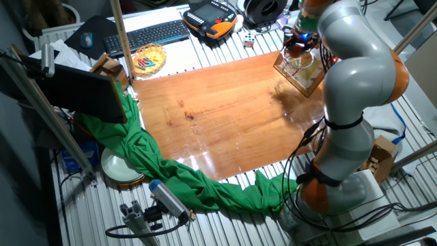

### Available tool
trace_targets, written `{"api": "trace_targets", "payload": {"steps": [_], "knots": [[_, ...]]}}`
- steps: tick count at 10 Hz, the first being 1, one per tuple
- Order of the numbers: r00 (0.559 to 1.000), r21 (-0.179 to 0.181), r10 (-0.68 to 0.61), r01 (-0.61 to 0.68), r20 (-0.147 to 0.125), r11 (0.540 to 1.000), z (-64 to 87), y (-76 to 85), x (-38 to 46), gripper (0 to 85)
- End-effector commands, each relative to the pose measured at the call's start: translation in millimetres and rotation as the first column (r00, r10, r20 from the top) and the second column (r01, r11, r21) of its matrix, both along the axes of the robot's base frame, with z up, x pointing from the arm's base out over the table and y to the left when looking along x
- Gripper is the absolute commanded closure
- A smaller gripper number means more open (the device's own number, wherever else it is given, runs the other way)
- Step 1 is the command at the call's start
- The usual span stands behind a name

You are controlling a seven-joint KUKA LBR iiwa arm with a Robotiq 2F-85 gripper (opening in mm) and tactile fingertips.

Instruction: Grab a basketball, release it and shoot it into the basket

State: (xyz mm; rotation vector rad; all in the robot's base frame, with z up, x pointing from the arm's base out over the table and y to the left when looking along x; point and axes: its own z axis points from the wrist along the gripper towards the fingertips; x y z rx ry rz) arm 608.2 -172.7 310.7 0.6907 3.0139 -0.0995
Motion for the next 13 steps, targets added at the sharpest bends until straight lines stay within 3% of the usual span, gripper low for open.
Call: {"api": "trace_targets", "payload": {"steps": [1,7,9,11,12,13], "knots": [[1.0,0.004,0.004,-0.004,0.0,1.0,-2.2,-4.5,0.3,84.3],[0.999,0.019,-0.033,0.034,-0.016,0.999,-6.7,-17.1,2.8,84.3],[0.999,0.047,-0.03,0.031,-0.026,0.998,-8.3,-27.9,6.6,84.3],[1.0,0.037,-0.018,0.019,-0.023,0.999,-10.8,-29.7,9.9,83.7],[1.0,0.031,-0.017,0.017,-0.022,0.999,-11.0,-29.0,10.8,74.0],[1.0,0.031,-0.022,0.023,-0.017,0.999,-10.9,-29.3,10.8,59.0]]}}
